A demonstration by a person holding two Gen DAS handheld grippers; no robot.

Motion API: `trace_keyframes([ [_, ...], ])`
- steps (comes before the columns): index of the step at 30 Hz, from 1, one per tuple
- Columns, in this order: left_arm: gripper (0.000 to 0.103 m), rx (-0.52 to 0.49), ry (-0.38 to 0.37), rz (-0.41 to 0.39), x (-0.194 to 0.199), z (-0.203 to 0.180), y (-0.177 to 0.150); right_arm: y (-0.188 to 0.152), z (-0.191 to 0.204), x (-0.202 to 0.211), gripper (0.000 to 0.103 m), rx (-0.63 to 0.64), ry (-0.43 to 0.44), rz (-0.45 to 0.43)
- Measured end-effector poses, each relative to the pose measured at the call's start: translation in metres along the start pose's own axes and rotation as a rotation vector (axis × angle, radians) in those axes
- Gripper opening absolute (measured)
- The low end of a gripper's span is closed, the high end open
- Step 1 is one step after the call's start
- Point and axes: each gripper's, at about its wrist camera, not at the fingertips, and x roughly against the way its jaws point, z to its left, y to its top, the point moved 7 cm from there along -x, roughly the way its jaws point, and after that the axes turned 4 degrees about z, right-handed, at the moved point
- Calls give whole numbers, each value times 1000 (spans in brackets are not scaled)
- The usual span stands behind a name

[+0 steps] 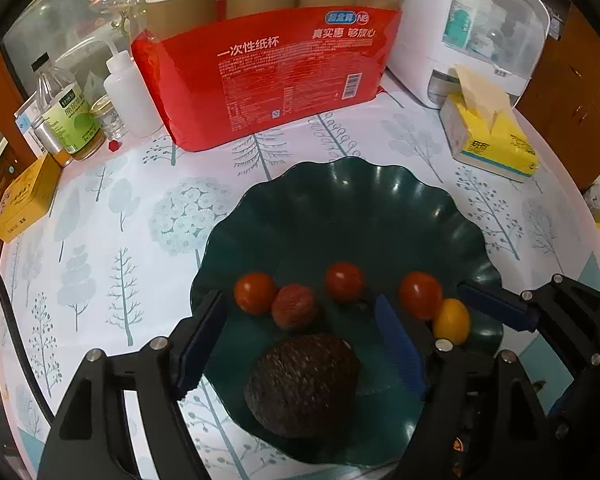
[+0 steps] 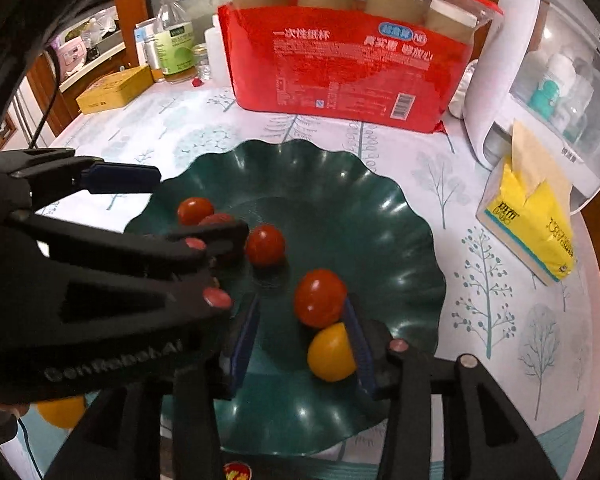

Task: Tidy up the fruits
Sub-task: 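Carry both cherry tomatoes to the green plate and release them, then move both open tools back over the loose fruits on the placemat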

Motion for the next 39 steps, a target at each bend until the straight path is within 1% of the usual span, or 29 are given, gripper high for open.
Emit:
trace_keyframes([
  [4,78,20,-10,-15,15,0,-4,-1,0,13,48,-6,4,-16],
  [9,78,50,-22,-34,39,3,-12,-6,-4,28,48,-53,22,-12],
  [12,78,60,-33,-69,60,5,-18,-10,-6,38,48,-77,32,-14],
  [16,78,85,-40,-119,95,7,-28,-15,-7,62,47,-103,41,-36],
  [18,78,88,-32,-149,114,6,-34,-17,-7,78,47,-117,47,-50],
  [20,78,85,0,-184,137,4,-44,-19,-6,92,47,-127,50,-61],
  [24,78,72,37,-211,175,0,-62,-27,-2,126,47,-130,51,-81],
  [29,79,95,87,-247,225,-1,-92,-40,7,175,47,-92,44,-130],
  [31,79,111,111,-260,244,0,-107,-48,11,195,47,-77,57,-151],
  [35,82,142,120,-268,271,3,-134,-64,21,225,47,-44,59,-177],
  [39,84,145,132,-279,288,5,-158,-82,34,241,47,-12,62,-171],
])
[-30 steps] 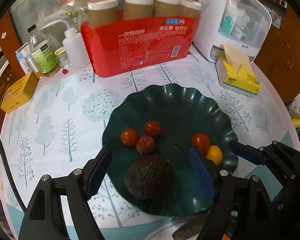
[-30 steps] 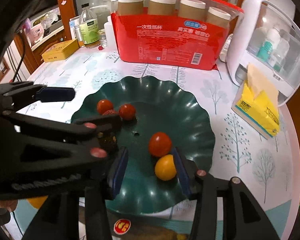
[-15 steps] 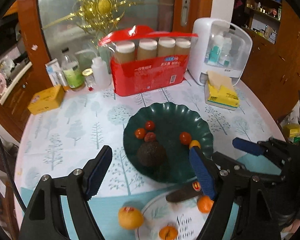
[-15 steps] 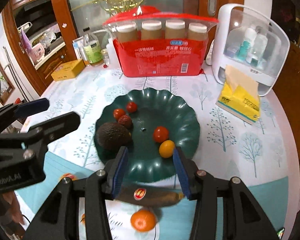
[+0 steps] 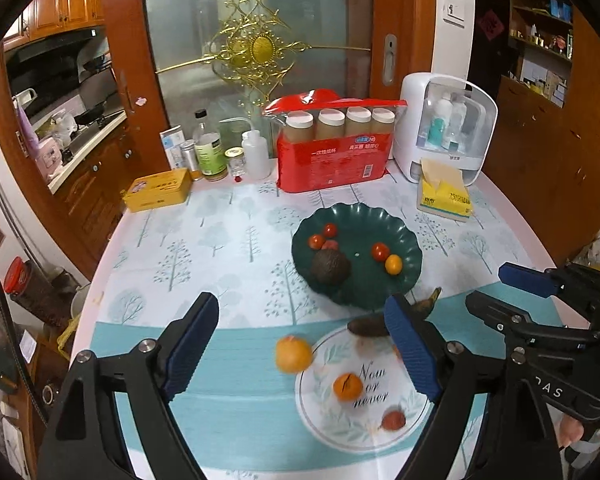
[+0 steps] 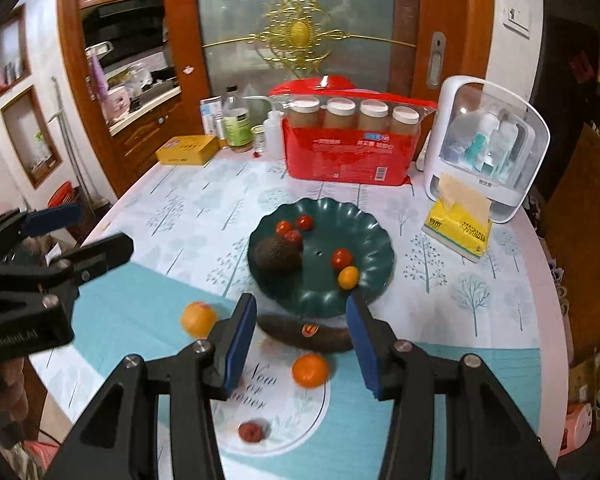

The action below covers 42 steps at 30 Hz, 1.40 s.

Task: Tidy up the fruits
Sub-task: 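Move both open tools back over the loose fruits on the placemat, then grasp the large yellow citrus with the left tool while the right tool grasps a tangerine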

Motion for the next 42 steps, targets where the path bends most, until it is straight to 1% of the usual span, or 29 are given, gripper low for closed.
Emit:
trace_keyframes([
  [4,85,-14,-24,11,9,6,-18,-19,13,8,47,15,12,12],
  [8,86,-43,-46,30,5,12,-31,-34,25,6,47,18,15,35],
  [15,86,-137,-57,63,-15,28,-40,-46,45,-18,47,-47,24,98],
  [18,86,-175,-84,101,-37,34,-46,-52,52,-35,47,-90,26,131],
  [26,86,-226,-195,229,-120,41,-69,-78,70,-94,47,-181,21,239],
  [30,86,-238,-223,263,-156,39,-77,-93,72,-123,47,-246,26,289],
  [35,86,-206,-248,293,-194,37,-82,-107,74,-149,47,-311,55,322],
  [38,86,-177,-263,319,-215,36,-86,-111,79,-158,47,-310,62,326],
  [42,86,-157,-264,338,-231,34,-92,-113,84,-169,47,-305,59,332],
])
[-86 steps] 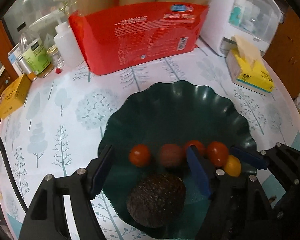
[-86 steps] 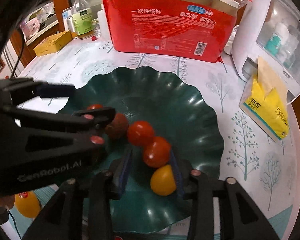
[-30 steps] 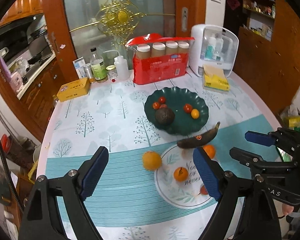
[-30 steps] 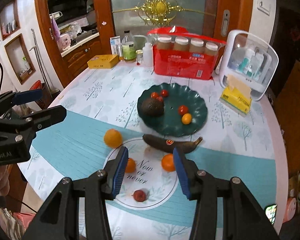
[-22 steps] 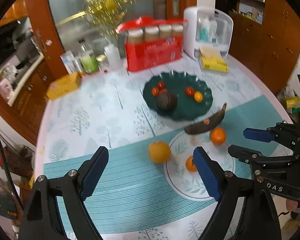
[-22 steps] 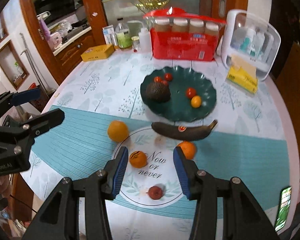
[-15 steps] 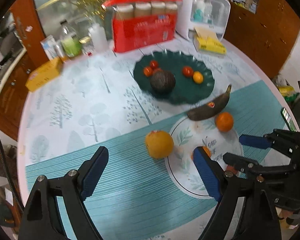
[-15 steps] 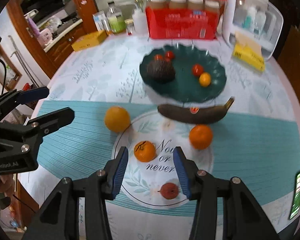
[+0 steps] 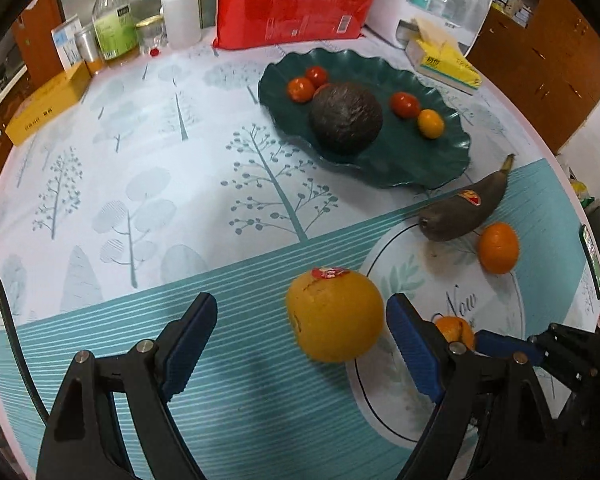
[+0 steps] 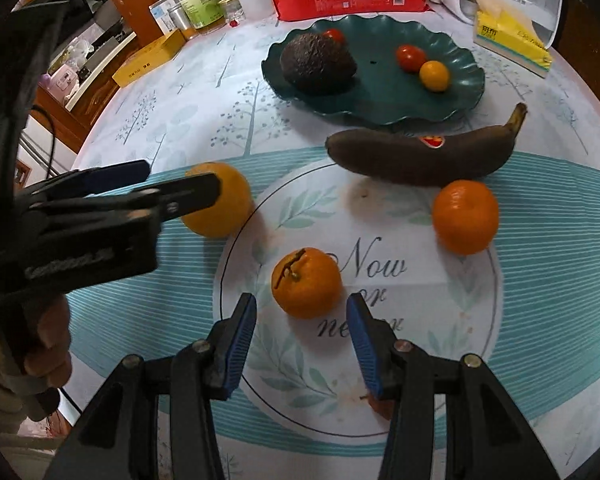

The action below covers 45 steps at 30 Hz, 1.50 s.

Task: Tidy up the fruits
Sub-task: 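Grasp the large yellow citrus with the left tool while the right tool grasps a tangerine, then carry the yellow citrus and tangerine onto the green plate and release both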

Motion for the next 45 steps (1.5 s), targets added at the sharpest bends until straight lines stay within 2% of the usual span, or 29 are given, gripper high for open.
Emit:
trace_keyframes([
  [3,86,12,-26,-4,-6,-1,1,4,2,-5,47,6,-21,-9],
  [10,86,0,-17,-8,-15,-7,-1,9,4,-15,47,30,-67,-24],
  [13,78,1,-41,-10,-16,-7,-1,7,5,-18,45,35,-80,-25],
  [15,68,2,-60,-5,-17,-8,-1,5,3,-19,41,41,-100,-30],
  [16,66,4,-76,1,-18,-9,-2,4,4,-19,41,43,-100,-30],
  [18,55,11,-101,8,-19,-11,-3,4,3,-18,40,40,-98,-37],
  [25,50,-13,-70,-2,-17,-19,-6,1,5,-18,39,57,-123,-55],
  [29,49,-26,-47,10,-13,-20,-9,-4,3,-14,38,43,-111,-41],
  [36,49,-42,-20,-33,25,-27,-13,-11,-2,12,38,15,-100,-85],
  [42,49,-47,-41,-108,88,-43,-7,-13,-9,52,38,-26,-84,-99],
  [45,49,-79,-60,-138,118,-58,-1,-5,-12,86,38,-21,-90,-123],
])
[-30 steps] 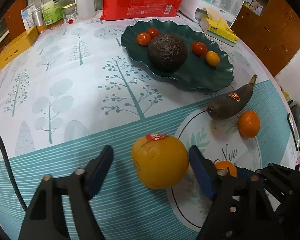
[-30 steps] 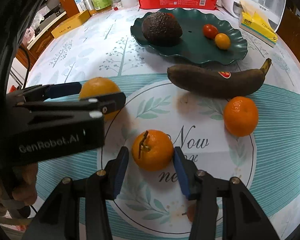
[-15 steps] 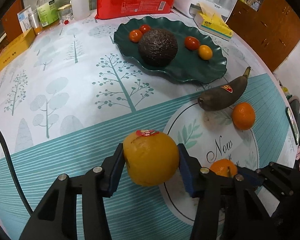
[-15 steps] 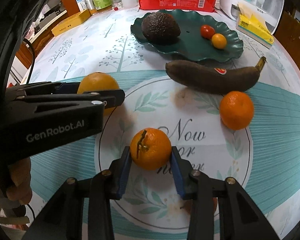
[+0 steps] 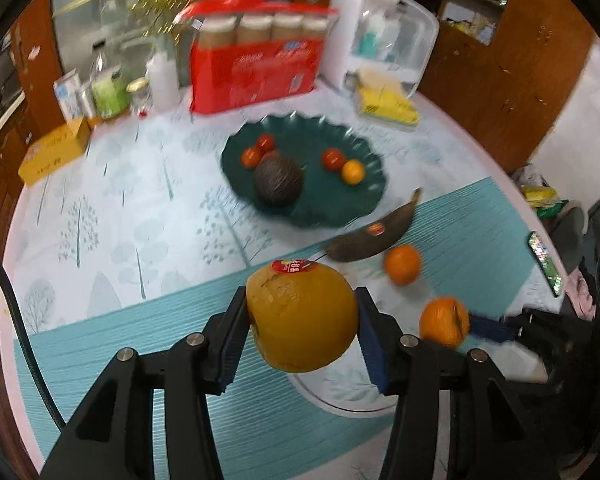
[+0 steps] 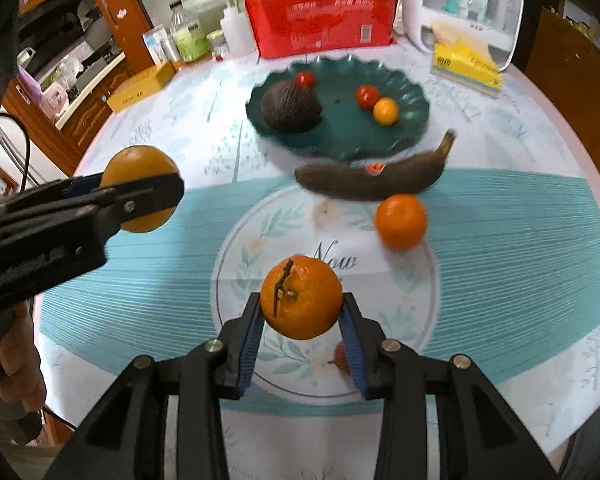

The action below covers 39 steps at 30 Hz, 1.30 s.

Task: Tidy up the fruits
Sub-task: 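Carry the yellow citrus and tangerine onto the green plate and release both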

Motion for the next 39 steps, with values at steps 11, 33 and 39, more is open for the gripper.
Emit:
trace_keyframes([
  [11,49,12,-5,-113,73,-20,88,118,-24,111,38,71,-13,-172],
  [33,49,248,216,40,-125,2,211,262,-102,-80,38,292,82,-23],
  [39,49,244,262,133,-183,9,199,249,-107,-144,39,306,123,46],
])
